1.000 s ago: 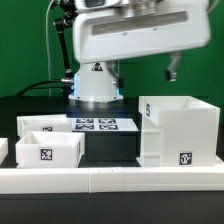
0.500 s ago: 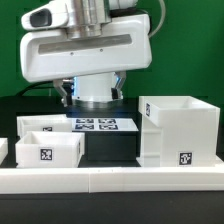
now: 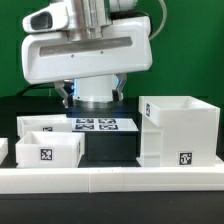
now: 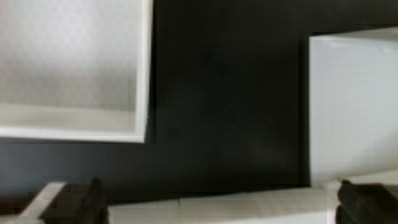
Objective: Assemble drawer
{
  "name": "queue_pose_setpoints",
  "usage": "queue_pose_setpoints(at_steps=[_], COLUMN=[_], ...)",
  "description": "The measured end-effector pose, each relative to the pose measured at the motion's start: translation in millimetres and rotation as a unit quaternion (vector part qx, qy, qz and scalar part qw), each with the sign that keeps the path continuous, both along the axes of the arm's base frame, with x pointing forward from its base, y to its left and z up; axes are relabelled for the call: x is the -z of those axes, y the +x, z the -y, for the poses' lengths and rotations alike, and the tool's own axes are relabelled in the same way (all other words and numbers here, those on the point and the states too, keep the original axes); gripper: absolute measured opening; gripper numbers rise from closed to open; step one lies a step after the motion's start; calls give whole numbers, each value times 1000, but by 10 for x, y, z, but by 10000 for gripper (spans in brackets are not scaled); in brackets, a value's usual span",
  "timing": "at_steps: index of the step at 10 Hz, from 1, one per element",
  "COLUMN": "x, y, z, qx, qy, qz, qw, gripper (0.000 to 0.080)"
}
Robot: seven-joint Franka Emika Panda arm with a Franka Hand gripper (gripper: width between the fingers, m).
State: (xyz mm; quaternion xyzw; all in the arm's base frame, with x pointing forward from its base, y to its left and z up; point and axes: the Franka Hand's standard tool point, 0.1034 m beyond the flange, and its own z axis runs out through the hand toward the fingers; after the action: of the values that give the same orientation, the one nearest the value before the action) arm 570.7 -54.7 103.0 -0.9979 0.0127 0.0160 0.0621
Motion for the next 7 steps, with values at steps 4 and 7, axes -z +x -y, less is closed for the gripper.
queue_pose_setpoints(at_steps=[4, 7], x=[288, 429], y=[-107, -149], z=[247, 309], qx=[9, 6], qy=[-30, -30], qz=[4, 2], qw=[999, 1000], gripper=[649, 649])
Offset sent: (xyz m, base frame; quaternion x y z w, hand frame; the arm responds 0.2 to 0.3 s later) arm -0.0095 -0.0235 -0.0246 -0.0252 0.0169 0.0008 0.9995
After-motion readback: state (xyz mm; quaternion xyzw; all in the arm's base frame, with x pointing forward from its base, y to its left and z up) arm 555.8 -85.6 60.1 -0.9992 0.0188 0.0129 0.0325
